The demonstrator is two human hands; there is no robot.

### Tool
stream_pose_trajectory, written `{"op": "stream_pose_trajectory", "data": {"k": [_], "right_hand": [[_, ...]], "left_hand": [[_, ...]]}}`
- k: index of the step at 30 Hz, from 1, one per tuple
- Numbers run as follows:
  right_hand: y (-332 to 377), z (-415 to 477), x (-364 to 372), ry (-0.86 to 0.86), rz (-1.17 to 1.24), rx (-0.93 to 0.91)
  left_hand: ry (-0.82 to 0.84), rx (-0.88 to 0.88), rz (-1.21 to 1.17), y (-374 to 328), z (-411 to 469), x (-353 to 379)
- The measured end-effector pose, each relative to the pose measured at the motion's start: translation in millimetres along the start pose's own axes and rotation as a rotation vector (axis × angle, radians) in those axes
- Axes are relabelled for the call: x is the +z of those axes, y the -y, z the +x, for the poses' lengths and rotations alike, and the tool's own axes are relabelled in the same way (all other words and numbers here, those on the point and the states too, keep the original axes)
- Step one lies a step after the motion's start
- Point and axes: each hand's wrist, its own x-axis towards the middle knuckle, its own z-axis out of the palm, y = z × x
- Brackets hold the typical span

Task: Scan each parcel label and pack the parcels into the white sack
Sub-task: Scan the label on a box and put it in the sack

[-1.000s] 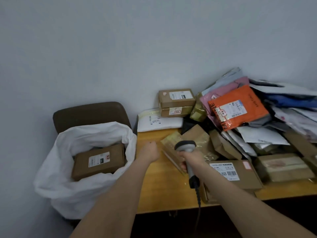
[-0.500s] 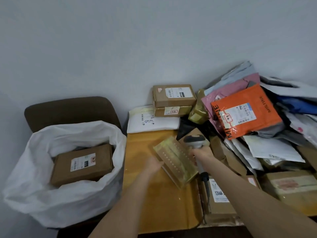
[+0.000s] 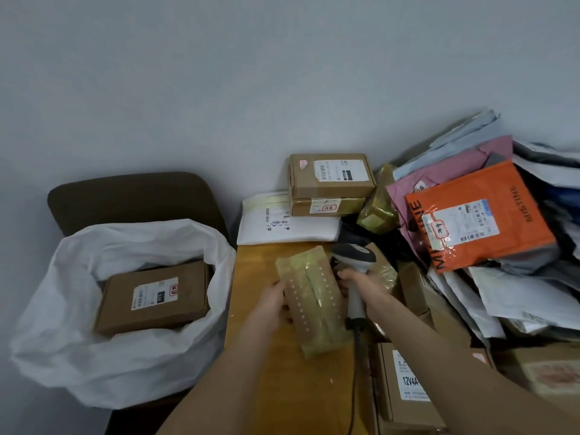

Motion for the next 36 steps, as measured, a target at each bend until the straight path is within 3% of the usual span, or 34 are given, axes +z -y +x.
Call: {"op": "stream_pose_trajectory", "data": {"k": [3, 8, 15, 23, 28, 36], "right_hand": [[9, -10, -3, 0.062, 0.109, -0.02], [30, -30, -15, 0.103, 0.257, -0.01], [47, -53, -37, 0.108, 0.283, -0.045], [48, -68, -56, 0.09, 0.308, -0.085], [47, -73, -60, 0.091, 0.294, -0.14], [49, -73, -64, 0.1, 0.324, -0.209]], "left_hand": [[-0.058, 0.078, -0.12, -13, -9, -4], [0.031, 0.187, -0.182, -38, -40, -5], [0.083, 0.251, -0.046, -52, -81, 5], [0.338, 0.336, 0.098, -59, -107, 11], [0.205, 0.352, 0.231, -60, -114, 29], [0.292, 0.286, -0.097, -51, -107, 39]]}}
